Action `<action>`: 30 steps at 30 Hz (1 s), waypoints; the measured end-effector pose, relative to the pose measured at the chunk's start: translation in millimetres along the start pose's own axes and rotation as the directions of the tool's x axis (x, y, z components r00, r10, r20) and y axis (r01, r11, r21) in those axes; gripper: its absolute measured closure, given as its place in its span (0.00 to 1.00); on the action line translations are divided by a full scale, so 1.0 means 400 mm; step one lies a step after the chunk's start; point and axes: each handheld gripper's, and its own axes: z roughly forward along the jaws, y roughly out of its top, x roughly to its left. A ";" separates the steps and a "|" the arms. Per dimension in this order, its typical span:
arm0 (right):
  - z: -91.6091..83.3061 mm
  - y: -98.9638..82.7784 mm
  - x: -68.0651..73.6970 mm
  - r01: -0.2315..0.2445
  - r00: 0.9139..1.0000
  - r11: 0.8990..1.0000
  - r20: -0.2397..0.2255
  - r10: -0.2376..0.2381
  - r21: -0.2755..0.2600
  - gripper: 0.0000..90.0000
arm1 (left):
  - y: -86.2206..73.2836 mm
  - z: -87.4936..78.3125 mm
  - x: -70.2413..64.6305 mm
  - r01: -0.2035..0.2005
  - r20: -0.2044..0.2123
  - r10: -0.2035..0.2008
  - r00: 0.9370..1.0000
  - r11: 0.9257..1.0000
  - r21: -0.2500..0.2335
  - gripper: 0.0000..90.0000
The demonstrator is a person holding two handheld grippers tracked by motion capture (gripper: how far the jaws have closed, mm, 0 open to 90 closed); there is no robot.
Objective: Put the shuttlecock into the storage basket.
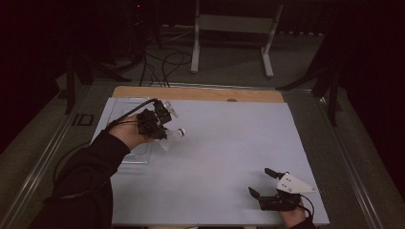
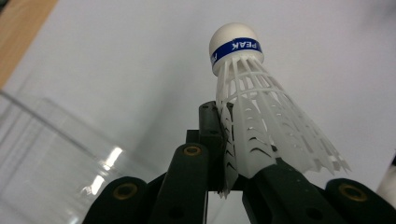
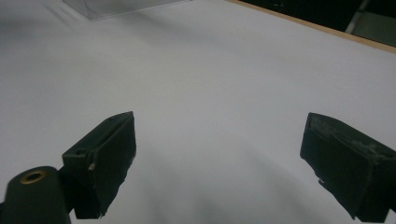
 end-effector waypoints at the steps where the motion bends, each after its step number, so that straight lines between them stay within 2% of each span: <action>1: 0.000 0.000 0.000 -0.002 1.000 1.000 -0.001 0.002 -0.003 0.11 | -0.003 -0.005 0.003 0.002 -0.005 -0.002 1.000 1.000 -0.003 1.00; 6: -0.001 -0.001 0.000 -0.002 1.000 1.000 -0.005 0.002 -0.008 0.11 | -0.020 -0.025 0.024 0.019 -0.026 -0.019 0.999 1.000 -0.007 1.00; 11: 0.001 -0.001 0.002 0.012 1.000 1.000 -0.002 -0.012 -0.005 0.11 | -0.038 -0.039 0.045 0.054 -0.048 -0.055 0.997 0.998 -0.024 1.00; 16: 0.000 -0.001 0.001 0.002 1.000 1.000 -0.007 -0.002 -0.009 0.11 | -0.059 -0.048 0.067 0.089 -0.066 -0.090 0.994 0.996 -0.028 1.00; 19: -0.001 -0.001 0.001 0.003 1.000 1.000 -0.009 -0.003 -0.009 0.11 | -0.071 -0.050 0.081 0.115 -0.069 -0.117 0.991 0.993 -0.035 1.00; 24: 0.000 0.000 0.002 -0.004 1.000 1.000 -0.012 0.004 -0.011 0.11 | -0.091 -0.050 0.105 0.145 -0.099 -0.149 0.984 0.988 -0.045 0.99; 30: 0.001 -0.001 0.001 0.000 1.000 1.000 -0.016 0.000 -0.008 0.11 | -0.117 -0.047 0.130 0.188 -0.127 -0.193 0.973 0.981 -0.046 0.99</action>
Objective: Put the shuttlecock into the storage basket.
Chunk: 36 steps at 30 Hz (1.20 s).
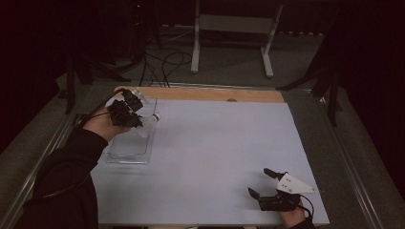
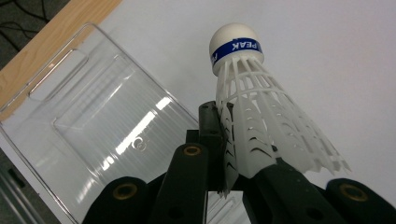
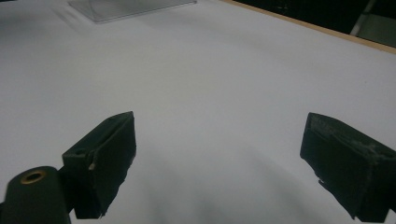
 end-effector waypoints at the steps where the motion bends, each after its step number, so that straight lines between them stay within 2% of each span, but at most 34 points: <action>1: 0.000 0.000 0.000 0.001 1.000 1.000 0.000 -0.001 0.001 0.11 | -0.003 0.001 0.005 0.008 -0.008 -0.008 1.000 1.000 -0.006 0.99; 3: 0.000 0.000 0.001 0.000 1.000 1.000 -0.001 0.000 0.002 0.11 | -0.008 0.002 0.016 0.036 -0.012 -0.036 0.999 0.999 -0.013 0.99; 8: 0.001 0.000 0.002 0.001 1.000 1.000 -0.002 -0.001 0.003 0.11 | -0.022 0.007 0.037 0.095 -0.060 -0.097 0.994 0.995 -0.028 0.99; 15: 0.000 0.001 0.002 0.003 1.000 1.000 -0.002 -0.003 0.002 0.11 | -0.045 0.023 0.059 0.154 -0.071 -0.158 0.985 0.986 -0.055 0.99; 19: 0.000 0.001 0.002 0.004 1.000 1.000 -0.001 -0.004 0.001 0.11 | -0.056 0.039 0.066 0.195 -0.067 -0.201 0.977 0.977 -0.088 0.99; 23: 0.000 0.001 0.002 0.004 1.000 1.000 -0.001 -0.004 0.002 0.11 | -0.063 0.059 0.072 0.220 -0.069 -0.226 0.972 0.971 -0.089 0.99; 25: 0.000 0.001 0.002 0.005 1.000 1.000 0.000 -0.005 0.003 0.11 | -0.065 0.069 0.072 0.225 -0.096 -0.233 0.968 0.970 -0.091 0.99; 27: 0.000 0.001 0.002 0.004 1.000 1.000 -0.001 -0.004 0.002 0.11 | -0.066 0.077 0.075 0.236 -0.089 -0.245 0.965 0.966 -0.102 0.99; 29: 0.000 0.001 0.002 0.005 1.000 1.000 -0.002 -0.005 0.002 0.11 | -0.067 0.086 0.076 0.245 -0.103 -0.255 0.961 0.964 -0.104 0.99; 31: 0.000 0.000 0.002 0.004 1.000 1.000 -0.002 -0.004 0.002 0.11 | -0.070 0.095 0.079 0.254 -0.088 -0.264 0.960 0.961 -0.111 0.99; 33: 0.000 0.000 0.002 0.006 1.000 1.000 -0.002 -0.006 0.002 0.11 | -0.072 0.103 0.080 0.257 -0.102 -0.269 0.958 0.960 -0.112 0.99; 35: 0.000 0.000 0.002 0.005 1.000 1.000 -0.002 -0.005 0.002 0.11 | -0.075 0.112 0.082 0.269 -0.093 -0.281 0.955 0.955 -0.124 0.99; 36: 0.000 0.000 0.002 0.006 1.000 1.000 -0.003 -0.006 0.003 0.11 | -0.076 0.118 0.082 0.264 -0.108 -0.276 0.955 0.958 -0.112 0.99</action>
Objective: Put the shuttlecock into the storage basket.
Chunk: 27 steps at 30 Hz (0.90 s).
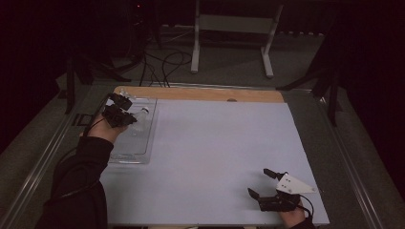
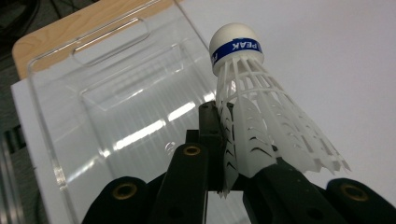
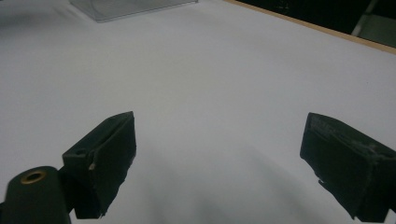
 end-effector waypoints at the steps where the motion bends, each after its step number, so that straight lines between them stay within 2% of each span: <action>1: 0.000 0.000 0.000 0.001 1.000 1.000 0.000 -0.001 0.000 0.11 | -0.002 0.006 -0.002 -0.006 -0.006 0.006 1.000 1.000 0.000 0.99; 8: -0.001 0.000 0.000 0.001 1.000 1.000 0.000 -0.001 0.000 0.11 | -0.019 0.043 0.001 0.020 0.003 -0.021 1.000 1.000 0.013 0.99; 18: 0.000 0.000 0.000 -0.001 1.000 1.000 -0.001 0.001 0.002 0.11 | -0.036 0.085 -0.003 0.017 0.022 -0.018 1.000 0.999 0.038 0.99; 20: 0.000 -0.001 0.000 0.001 1.000 1.000 0.000 -0.001 0.003 0.11 | -0.040 0.092 0.000 0.021 0.011 -0.022 1.000 0.999 0.044 0.99; 27: 0.000 -0.001 0.000 0.001 1.000 1.000 0.000 -0.001 0.006 0.11 | -0.056 0.120 0.004 0.020 0.010 -0.021 1.000 0.997 0.072 0.99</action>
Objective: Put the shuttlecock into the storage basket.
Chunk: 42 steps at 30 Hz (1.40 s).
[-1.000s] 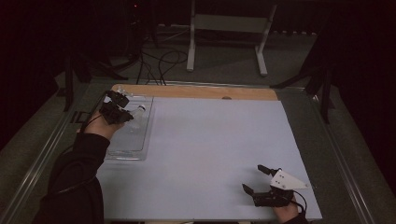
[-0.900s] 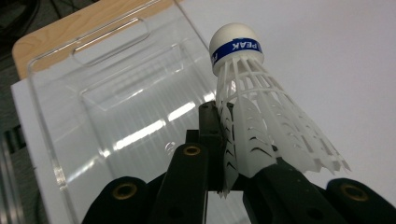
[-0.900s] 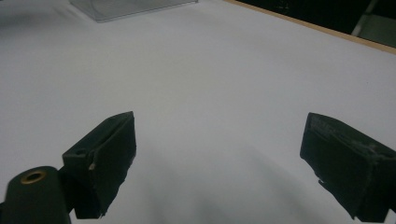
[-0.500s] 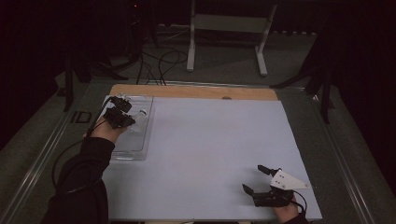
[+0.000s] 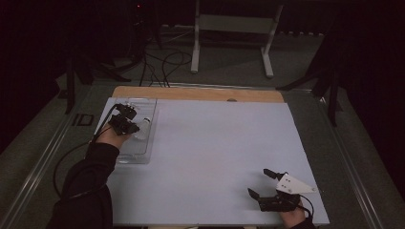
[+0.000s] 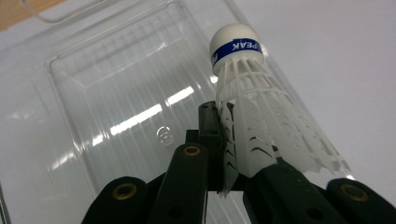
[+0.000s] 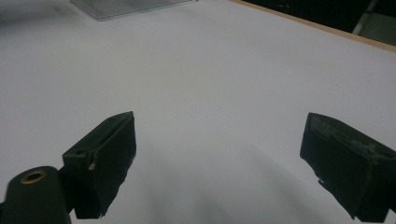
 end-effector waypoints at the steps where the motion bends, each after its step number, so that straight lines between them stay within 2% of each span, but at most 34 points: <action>1: 0.000 0.000 0.000 0.000 1.000 1.000 -0.001 0.000 0.000 0.11 | -0.001 0.004 0.000 0.000 -0.004 0.000 1.000 1.000 0.002 0.99; 4: 0.000 0.000 0.000 0.000 1.000 1.000 -0.001 0.000 0.004 0.11 | -0.005 0.015 0.000 0.006 0.006 -0.006 1.000 1.000 0.007 0.99; 12: 0.001 -0.002 -0.001 -0.001 1.000 1.000 -0.001 0.001 0.004 0.11 | -0.004 0.039 -0.015 -0.041 0.000 0.041 0.999 0.997 0.064 0.97; 18: 0.001 -0.002 0.000 -0.002 1.000 1.000 -0.002 0.002 0.005 0.11 | -0.003 0.049 -0.018 -0.050 -0.001 0.050 0.999 0.994 0.096 0.95; 22: 0.000 -0.002 -0.001 -0.002 1.000 1.000 -0.002 0.002 0.005 0.11 | -0.005 0.063 -0.024 -0.063 -0.017 0.066 0.998 0.988 0.142 0.90; 23: 0.000 -0.002 -0.001 -0.003 1.000 1.000 -0.003 0.003 0.006 0.11 | -0.007 0.068 -0.025 -0.068 -0.019 0.073 0.997 0.984 0.162 0.88; 25: 0.000 -0.002 0.000 -0.002 1.000 1.000 -0.001 0.002 0.007 0.11 | -0.009 0.072 -0.026 -0.066 -0.011 0.069 0.998 0.982 0.179 0.86; 28: 0.000 -0.002 -0.001 -0.002 1.000 1.000 -0.001 0.002 0.006 0.11 | -0.012 0.073 -0.033 -0.075 -0.015 0.079 0.997 0.976 0.202 0.75; 31: -0.001 -0.002 0.000 -0.001 1.000 1.000 0.000 0.001 0.007 0.11 | -0.015 0.068 -0.045 -0.101 -0.010 0.105 0.994 0.971 0.215 0.66; 33: -0.001 -0.001 0.000 -0.001 1.000 1.000 -0.001 0.001 0.007 0.11 | -0.015 0.068 -0.045 -0.101 -0.010 0.105 0.994 0.971 0.215 0.62; 37: 0.000 -0.001 0.000 0.001 1.000 1.000 -0.003 -0.001 0.008 0.11 | -0.019 0.047 -0.056 -0.088 -0.040 0.100 0.994 0.969 0.229 0.40; 40: 0.000 -0.001 0.001 0.002 1.000 1.000 -0.003 -0.002 0.007 0.11 | -0.021 0.037 -0.058 -0.076 -0.042 0.087 0.995 0.973 0.218 0.31; 42: 0.000 -0.001 0.000 0.001 1.000 1.000 -0.002 -0.001 0.009 0.11 | -0.023 0.029 -0.059 -0.081 -0.045 0.093 0.995 0.972 0.220 0.29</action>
